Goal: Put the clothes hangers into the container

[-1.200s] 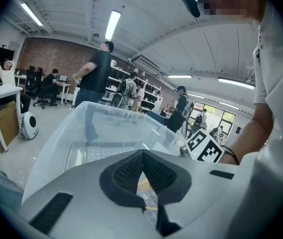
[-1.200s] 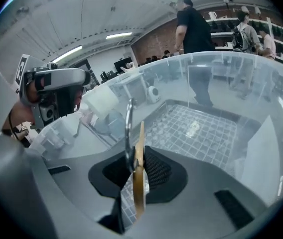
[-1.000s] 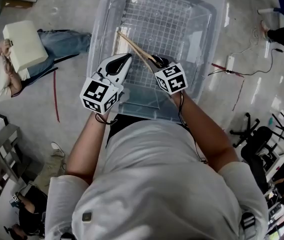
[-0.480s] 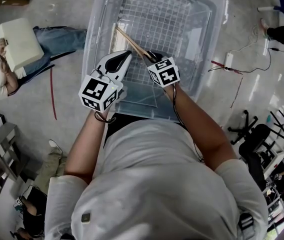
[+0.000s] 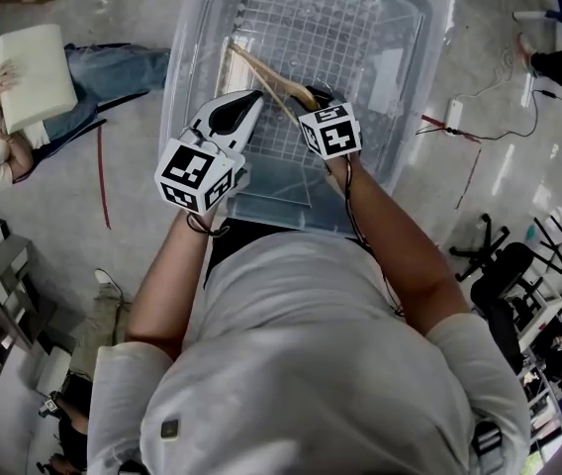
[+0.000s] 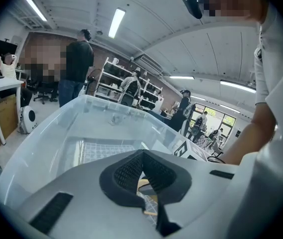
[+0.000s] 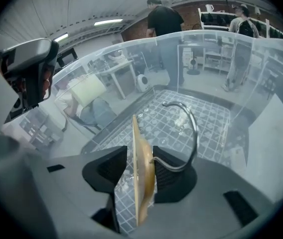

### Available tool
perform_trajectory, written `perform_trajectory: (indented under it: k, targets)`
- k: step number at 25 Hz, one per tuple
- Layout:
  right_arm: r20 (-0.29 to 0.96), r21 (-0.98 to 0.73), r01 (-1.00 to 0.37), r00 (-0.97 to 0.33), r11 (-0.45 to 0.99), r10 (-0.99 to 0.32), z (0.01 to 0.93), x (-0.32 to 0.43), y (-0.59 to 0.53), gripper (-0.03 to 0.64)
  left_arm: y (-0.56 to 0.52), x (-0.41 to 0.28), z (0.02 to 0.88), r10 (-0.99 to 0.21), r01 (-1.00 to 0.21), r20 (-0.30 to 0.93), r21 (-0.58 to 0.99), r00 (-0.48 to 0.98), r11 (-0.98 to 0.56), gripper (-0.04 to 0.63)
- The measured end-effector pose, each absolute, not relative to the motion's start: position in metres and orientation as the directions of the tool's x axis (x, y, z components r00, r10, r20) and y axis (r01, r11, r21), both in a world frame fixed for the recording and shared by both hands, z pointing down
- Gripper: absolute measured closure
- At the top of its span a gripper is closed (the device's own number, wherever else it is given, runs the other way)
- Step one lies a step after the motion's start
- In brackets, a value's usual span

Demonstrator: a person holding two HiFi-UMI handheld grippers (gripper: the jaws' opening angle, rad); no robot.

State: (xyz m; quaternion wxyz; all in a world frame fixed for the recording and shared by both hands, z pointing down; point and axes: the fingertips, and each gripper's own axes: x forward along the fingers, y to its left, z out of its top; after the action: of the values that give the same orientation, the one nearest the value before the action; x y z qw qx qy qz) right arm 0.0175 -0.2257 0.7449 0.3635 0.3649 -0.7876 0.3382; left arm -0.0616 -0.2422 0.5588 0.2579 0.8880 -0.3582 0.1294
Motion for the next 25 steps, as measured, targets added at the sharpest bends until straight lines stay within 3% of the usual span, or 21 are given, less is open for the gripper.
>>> perform_trajectory:
  k: [10,25]
  targets:
    - [0.855,-0.248,-0.870,-0.403,0.426,-0.326,0.747,0.044,-0.227,0.393,-0.241,-0.057,0.557,-0.566,-0.700,0.414,0.372,0.713,-0.609,0.578]
    - [0.839,-0.237,-0.889,-0.391,0.392,-0.380,0.724,0.054,-0.233,0.387,-0.232,-0.051,0.540,-0.562,-0.688,0.400,0.360,0.724,-0.630,0.578]
